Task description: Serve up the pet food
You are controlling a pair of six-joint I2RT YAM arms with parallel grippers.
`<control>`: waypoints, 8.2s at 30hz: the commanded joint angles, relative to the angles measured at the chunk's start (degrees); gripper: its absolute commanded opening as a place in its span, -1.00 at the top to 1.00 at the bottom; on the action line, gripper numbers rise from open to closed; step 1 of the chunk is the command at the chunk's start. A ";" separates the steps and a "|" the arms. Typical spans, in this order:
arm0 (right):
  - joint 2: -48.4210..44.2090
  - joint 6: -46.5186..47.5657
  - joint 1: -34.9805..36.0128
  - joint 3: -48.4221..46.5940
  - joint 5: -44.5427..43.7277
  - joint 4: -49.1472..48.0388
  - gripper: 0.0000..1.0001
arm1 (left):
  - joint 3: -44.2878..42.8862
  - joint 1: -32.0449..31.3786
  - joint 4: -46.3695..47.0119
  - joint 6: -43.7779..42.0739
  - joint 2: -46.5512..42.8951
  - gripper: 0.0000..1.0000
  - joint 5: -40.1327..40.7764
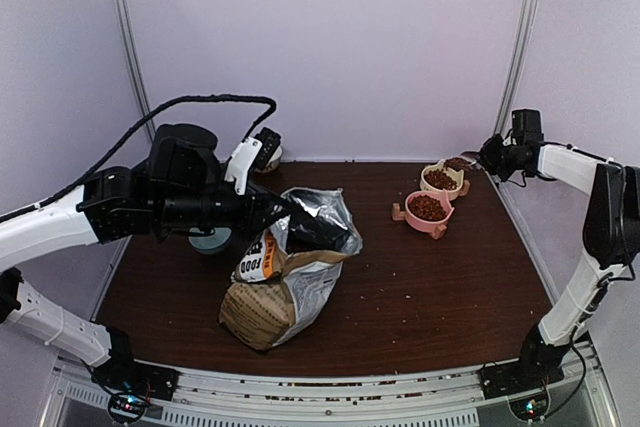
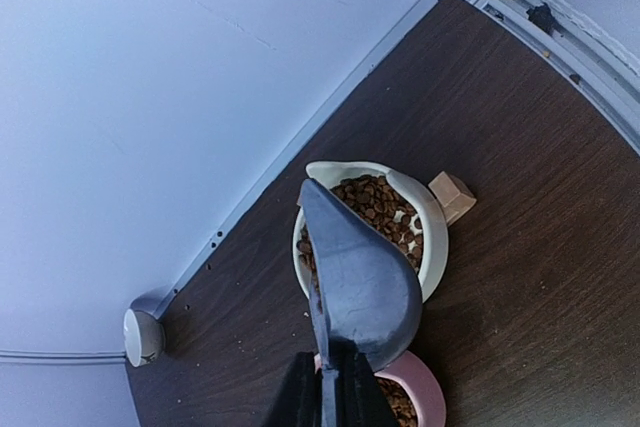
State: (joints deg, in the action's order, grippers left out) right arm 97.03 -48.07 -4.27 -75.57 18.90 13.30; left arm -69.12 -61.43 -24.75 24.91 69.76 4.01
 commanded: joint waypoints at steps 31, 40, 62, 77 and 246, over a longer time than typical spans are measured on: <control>-9.08 31.00 4.81 -13.55 0.74 15.19 1.00 | -4.34 0.96 7.34 -1.25 -1.63 1.00 -2.62; -32.01 22.20 4.76 9.91 15.29 8.06 1.00 | -8.15 0.96 5.82 -2.75 0.23 1.00 -9.98; -39.04 6.98 4.89 60.28 22.08 -22.22 0.95 | -20.71 -2.99 1.42 -9.85 8.99 1.00 -16.24; -35.37 8.55 4.84 61.21 10.73 -16.86 -0.46 | -18.60 -2.99 0.45 -11.06 8.86 0.72 -16.19; -34.30 41.07 49.32 19.54 25.29 0.58 0.50 | 14.05 12.64 -1.57 -18.95 -20.71 0.62 -29.02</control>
State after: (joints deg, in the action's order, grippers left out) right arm 63.77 -6.81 45.74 -57.67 42.76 19.18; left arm -53.84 -49.01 -29.54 6.76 48.60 -24.45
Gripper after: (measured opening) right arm 0.141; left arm 0.056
